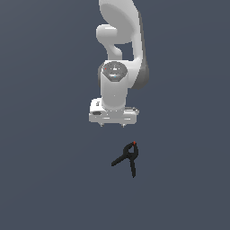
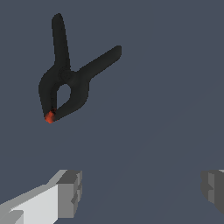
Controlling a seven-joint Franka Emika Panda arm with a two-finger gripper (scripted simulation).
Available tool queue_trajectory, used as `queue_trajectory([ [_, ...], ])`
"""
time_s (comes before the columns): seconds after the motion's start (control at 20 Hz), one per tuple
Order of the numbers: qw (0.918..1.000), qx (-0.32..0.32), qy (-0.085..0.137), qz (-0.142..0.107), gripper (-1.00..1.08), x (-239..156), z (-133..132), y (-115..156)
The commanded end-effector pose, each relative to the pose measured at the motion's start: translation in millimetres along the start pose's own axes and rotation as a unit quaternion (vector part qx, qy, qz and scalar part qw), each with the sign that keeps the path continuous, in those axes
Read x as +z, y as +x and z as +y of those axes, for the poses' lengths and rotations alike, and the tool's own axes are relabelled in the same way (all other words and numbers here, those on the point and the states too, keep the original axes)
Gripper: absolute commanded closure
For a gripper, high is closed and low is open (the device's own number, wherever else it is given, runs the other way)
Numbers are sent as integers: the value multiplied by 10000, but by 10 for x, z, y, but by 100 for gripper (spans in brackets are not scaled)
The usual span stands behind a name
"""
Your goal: Pick up the object and move it to a goal position.
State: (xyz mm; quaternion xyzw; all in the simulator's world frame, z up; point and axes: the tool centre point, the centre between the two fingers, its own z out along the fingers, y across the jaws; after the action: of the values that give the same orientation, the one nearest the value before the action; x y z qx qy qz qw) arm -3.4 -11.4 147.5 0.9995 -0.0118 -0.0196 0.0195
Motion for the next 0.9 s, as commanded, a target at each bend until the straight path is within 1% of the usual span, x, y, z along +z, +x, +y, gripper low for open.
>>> queue_trajectory([
  [0.0,10000,0,0,0,-92,0,0,0],
  [0.15,10000,-63,4,-18,-92,7,-47,-4],
  [0.4,9994,-331,19,-92,-92,31,-230,-30],
  [0.6,9993,-364,20,-99,-92,31,-244,-37],
  [0.85,9996,-252,27,-86,-92,50,-259,13],
])
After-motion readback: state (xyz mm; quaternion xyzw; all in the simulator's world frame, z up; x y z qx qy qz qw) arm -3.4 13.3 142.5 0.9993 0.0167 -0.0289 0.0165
